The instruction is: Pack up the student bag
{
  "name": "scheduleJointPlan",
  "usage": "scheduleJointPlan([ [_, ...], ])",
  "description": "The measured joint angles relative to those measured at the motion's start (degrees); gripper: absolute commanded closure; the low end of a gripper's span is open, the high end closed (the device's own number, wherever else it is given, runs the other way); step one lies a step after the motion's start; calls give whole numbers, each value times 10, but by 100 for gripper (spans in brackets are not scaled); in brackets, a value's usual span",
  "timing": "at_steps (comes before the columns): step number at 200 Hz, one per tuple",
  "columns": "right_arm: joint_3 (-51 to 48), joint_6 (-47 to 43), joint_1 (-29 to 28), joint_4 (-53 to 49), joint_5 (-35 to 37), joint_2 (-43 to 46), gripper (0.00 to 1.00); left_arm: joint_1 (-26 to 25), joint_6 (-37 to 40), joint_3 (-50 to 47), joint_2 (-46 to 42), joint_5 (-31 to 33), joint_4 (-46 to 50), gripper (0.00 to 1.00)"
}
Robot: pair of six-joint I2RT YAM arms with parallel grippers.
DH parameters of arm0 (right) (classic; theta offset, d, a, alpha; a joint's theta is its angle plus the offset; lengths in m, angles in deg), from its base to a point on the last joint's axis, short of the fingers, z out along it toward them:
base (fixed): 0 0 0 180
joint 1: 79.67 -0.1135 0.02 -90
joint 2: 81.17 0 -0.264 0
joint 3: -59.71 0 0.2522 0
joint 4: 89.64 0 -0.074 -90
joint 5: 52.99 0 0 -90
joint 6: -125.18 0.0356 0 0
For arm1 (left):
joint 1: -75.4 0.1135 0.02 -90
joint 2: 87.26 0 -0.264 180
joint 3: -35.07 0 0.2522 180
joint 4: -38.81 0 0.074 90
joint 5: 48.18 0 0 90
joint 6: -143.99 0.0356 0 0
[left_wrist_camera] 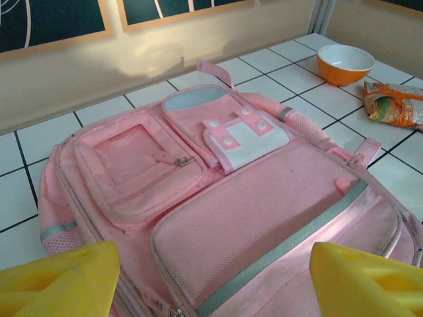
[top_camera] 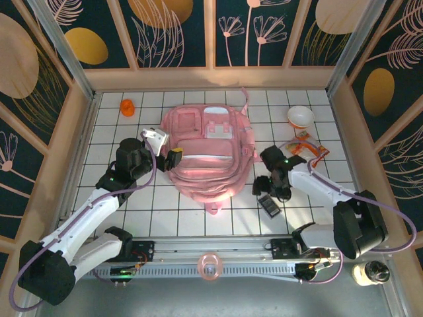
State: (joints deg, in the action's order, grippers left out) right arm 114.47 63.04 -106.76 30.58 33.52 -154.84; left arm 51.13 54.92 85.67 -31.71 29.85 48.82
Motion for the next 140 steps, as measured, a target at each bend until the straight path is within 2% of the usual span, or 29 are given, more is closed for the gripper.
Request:
scheduleJointPlan([
  [81,-63,73,-1,40,-61,45,17,0,-6,-16,-1,-11,-21,25],
  [140,-57,122,-49,45,-104,69,17,0,-6,-24,-1,-18,-31,25],
])
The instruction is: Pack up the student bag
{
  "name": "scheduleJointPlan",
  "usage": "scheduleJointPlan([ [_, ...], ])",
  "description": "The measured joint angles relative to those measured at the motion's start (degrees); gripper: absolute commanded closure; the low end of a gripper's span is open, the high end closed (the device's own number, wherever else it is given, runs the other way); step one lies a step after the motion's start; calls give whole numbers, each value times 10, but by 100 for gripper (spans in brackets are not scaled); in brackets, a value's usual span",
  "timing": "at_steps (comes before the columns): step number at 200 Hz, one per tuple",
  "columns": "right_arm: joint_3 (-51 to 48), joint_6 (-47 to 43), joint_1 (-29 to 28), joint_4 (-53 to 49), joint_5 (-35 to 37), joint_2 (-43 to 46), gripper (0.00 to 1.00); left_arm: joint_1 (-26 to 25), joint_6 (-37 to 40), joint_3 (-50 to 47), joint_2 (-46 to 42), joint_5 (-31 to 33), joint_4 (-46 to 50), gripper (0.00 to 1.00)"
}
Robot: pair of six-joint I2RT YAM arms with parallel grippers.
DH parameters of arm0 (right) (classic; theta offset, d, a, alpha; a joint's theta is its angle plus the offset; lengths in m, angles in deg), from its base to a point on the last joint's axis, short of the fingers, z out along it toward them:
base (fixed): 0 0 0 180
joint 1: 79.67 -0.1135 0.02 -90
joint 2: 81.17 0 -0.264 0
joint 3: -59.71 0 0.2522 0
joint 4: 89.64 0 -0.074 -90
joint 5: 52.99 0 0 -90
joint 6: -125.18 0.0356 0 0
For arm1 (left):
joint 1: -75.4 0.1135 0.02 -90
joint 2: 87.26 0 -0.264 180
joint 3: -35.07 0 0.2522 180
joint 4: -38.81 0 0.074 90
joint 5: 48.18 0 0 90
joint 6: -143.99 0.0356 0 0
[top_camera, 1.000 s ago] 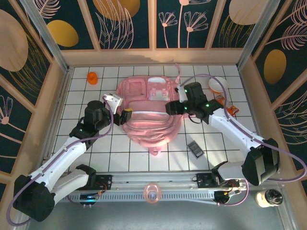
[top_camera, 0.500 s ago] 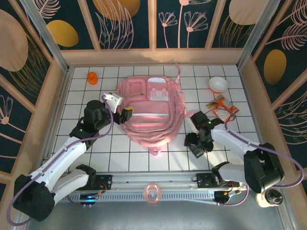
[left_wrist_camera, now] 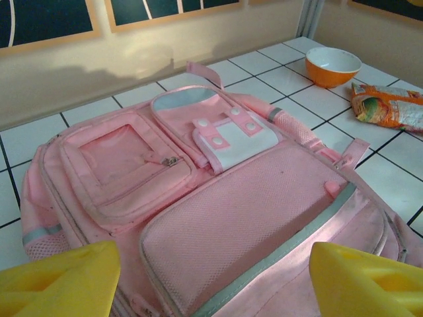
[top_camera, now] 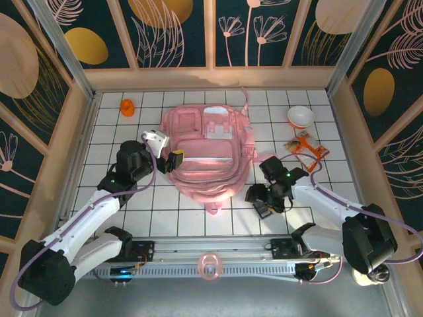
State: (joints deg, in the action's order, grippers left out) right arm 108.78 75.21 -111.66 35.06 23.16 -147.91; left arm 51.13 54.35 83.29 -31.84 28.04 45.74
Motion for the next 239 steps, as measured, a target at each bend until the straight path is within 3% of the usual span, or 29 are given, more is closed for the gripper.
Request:
scheduleJointPlan([
  [35,54,3,-12,-47,42,-13,17,0,0,-4,-7,-4,-3,25],
  [76,53,-22,-65,-59,58,-101,16,0,0,-14,-22,-3,-2,25],
  [112,56,-26,-70,-65,87,-130,15,0,0,-16,-28,-3,-2,25],
  [189,56,-37,21,-49,113,-116,15,0,0,-16,-29,-4,-2,26],
  [239,49,-55,62,-48,122,-101,7,0,0,-16,-29,-4,-2,26],
])
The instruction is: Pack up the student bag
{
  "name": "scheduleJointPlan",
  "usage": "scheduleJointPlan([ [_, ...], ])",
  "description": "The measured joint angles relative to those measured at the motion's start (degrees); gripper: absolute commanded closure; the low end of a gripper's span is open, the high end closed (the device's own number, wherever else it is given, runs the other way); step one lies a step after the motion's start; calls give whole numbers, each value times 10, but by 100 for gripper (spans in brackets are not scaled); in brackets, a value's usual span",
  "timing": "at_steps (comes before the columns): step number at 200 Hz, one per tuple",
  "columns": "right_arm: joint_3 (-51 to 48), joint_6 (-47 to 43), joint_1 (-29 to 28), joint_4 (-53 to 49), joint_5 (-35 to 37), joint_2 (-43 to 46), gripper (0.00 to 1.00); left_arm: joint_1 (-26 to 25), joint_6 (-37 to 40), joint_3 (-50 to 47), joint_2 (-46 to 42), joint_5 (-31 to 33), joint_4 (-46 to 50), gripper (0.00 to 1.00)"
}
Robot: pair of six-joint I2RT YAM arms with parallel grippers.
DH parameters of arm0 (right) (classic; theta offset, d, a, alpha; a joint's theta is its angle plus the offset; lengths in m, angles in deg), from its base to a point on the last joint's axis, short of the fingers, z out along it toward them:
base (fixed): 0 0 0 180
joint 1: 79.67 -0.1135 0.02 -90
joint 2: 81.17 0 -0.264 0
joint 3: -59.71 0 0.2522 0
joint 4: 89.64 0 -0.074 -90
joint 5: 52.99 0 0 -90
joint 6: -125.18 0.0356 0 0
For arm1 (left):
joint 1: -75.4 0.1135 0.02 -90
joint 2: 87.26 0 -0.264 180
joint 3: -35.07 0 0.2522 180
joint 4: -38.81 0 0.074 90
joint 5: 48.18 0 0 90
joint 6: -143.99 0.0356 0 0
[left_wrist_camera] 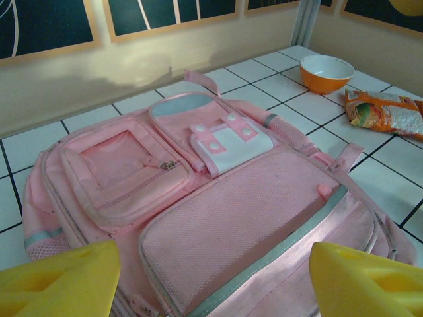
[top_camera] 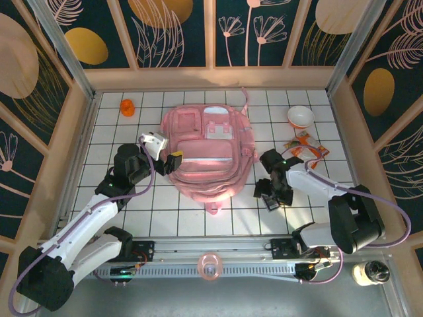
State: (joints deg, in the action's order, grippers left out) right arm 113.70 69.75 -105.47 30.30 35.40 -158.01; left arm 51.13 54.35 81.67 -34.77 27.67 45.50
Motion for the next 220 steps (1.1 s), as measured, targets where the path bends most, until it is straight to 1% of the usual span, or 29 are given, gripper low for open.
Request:
scheduleJointPlan([
  [24,-3,-10,17,0,4,0,7,0,0,-1,0,0,0,26],
  [75,-3,-13,21,9,-2,-17,9,0,0,-2,0,0,0,26],
  [110,-3,-16,19,33,-49,-25,11,0,0,-2,-2,0,0,26],
  [131,-4,-14,5,34,-79,-24,11,0,0,-3,-4,0,0,26],
  [157,-2,-12,-15,22,-110,-12,9,0,0,-3,-4,0,-2,26],
  [176,17,-12,-21,-10,-99,-5,9,0,0,-3,-4,0,-4,26],
  [198,47,-17,-24,-33,-65,-8,9,0,0,-3,-3,-1,-5,26],
  [220,63,-33,-48,-35,-39,-39,8,0,0,-3,-2,-2,-5,26],
])
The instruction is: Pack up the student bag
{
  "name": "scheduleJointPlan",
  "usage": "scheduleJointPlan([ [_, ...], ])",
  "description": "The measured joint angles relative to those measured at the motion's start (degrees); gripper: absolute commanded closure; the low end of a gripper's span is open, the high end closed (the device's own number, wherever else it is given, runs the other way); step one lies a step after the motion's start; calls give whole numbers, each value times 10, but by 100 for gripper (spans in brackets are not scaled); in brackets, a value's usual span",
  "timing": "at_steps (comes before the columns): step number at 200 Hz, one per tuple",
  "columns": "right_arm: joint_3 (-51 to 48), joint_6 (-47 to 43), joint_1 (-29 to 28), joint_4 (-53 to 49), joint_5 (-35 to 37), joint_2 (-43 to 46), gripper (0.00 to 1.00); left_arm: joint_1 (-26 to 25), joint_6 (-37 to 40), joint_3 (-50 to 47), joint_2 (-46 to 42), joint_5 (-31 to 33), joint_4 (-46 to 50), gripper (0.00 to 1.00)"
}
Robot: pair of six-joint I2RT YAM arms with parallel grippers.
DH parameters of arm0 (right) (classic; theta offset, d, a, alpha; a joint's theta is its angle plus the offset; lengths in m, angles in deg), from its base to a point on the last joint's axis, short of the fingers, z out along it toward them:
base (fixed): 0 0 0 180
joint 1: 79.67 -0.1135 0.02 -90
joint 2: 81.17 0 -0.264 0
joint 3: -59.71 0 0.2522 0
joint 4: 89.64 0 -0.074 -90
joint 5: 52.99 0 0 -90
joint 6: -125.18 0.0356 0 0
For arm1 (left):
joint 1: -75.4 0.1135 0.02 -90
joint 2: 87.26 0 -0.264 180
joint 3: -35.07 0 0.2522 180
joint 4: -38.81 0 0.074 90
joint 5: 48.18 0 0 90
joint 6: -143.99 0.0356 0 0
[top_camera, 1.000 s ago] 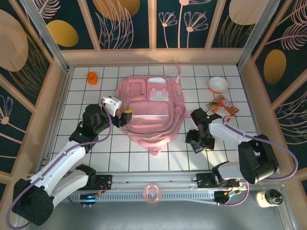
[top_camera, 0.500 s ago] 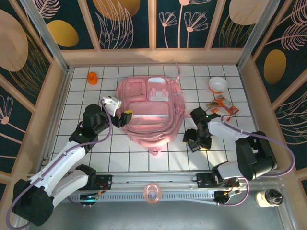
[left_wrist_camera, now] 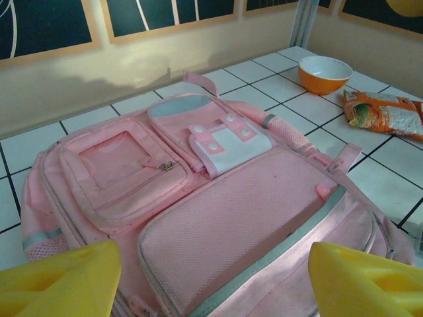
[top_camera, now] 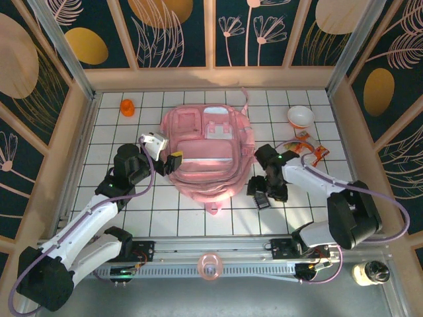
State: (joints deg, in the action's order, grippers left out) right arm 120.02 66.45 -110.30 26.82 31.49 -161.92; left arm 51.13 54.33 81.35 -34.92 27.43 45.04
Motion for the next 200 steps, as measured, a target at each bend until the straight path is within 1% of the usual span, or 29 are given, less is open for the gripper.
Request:
scheduleJointPlan([
  [25,2,-22,-37,5,14,-60,9,0,0,0,0,0,0,26],
  [51,8,-38,-42,15,14,-93,12,0,0,0,-4,1,0,26],
  [67,15,-47,-42,12,14,-102,20,0,0,0,-7,1,1,26],
  [79,19,-54,-42,12,11,-105,29,0,1,0,-9,1,1,26],
  [103,19,-59,-36,14,7,-104,42,0,1,0,-9,1,1,26],
  [122,19,-56,-22,15,1,-99,49,0,7,0,-9,-7,1,32],
  [146,6,-52,-6,32,-3,-81,51,-1,63,0,-7,-71,17,32],
  [165,-10,-50,11,50,-4,-58,52,-6,139,3,5,-111,41,29],
  [183,-26,-40,19,68,-3,-31,52,-17,216,17,33,-122,75,27],
  [200,-37,-30,26,84,-5,1,53,-36,282,38,75,-110,104,27],
])
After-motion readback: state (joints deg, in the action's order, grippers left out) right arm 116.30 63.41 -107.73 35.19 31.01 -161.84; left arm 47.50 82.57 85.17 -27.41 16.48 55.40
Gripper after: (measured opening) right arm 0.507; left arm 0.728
